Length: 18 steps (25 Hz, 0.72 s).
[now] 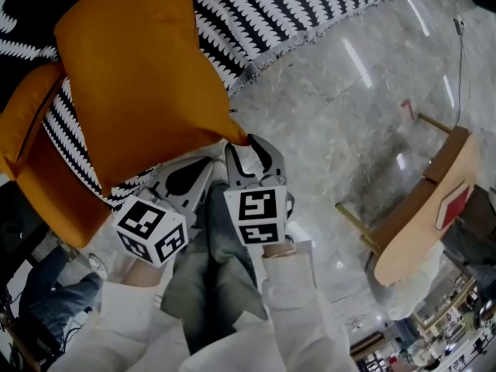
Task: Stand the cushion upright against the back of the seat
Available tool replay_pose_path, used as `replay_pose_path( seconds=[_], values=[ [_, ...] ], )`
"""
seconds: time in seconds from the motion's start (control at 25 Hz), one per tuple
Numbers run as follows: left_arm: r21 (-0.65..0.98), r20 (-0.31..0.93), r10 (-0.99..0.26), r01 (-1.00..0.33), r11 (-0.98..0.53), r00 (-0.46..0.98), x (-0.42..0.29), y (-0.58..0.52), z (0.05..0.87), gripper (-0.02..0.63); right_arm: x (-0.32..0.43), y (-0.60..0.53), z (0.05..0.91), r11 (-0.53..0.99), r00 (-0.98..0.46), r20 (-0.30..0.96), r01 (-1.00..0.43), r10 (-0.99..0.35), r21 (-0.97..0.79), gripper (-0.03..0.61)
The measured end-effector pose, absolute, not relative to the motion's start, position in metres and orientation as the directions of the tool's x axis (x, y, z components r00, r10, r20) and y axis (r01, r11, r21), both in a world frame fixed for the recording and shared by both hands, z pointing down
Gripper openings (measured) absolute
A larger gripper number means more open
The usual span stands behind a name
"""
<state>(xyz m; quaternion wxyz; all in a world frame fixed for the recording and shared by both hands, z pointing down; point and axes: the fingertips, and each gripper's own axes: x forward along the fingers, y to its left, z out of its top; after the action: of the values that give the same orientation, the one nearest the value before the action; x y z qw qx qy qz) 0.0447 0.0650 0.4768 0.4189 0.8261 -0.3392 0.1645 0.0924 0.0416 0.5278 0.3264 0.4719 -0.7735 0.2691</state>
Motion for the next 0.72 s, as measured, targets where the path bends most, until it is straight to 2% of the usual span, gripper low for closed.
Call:
replay_pose_path(
  seconds=[0.24,0.52,0.72],
  values=[
    [0.577,0.569,-0.427,-0.711,-0.401,0.703,0.042,0.068,0.471,0.008,0.094,0.039,0.525,0.418,-0.324,0.778,-0.904,-0.539,-0.087,0.144],
    [0.581,0.562,-0.44,-0.713,-0.394,0.701,0.043,0.073,0.467,0.008,0.084,0.043,0.523,0.455,-0.357,0.781,-0.884,-0.512,-0.107,0.036],
    [0.585,0.562,-0.448,-0.717,-0.379,0.695,0.04,0.075,0.456,0.008,0.08,0.041,0.503,0.425,-0.412,0.757,-0.884,-0.508,-0.196,0.021]
  ],
)
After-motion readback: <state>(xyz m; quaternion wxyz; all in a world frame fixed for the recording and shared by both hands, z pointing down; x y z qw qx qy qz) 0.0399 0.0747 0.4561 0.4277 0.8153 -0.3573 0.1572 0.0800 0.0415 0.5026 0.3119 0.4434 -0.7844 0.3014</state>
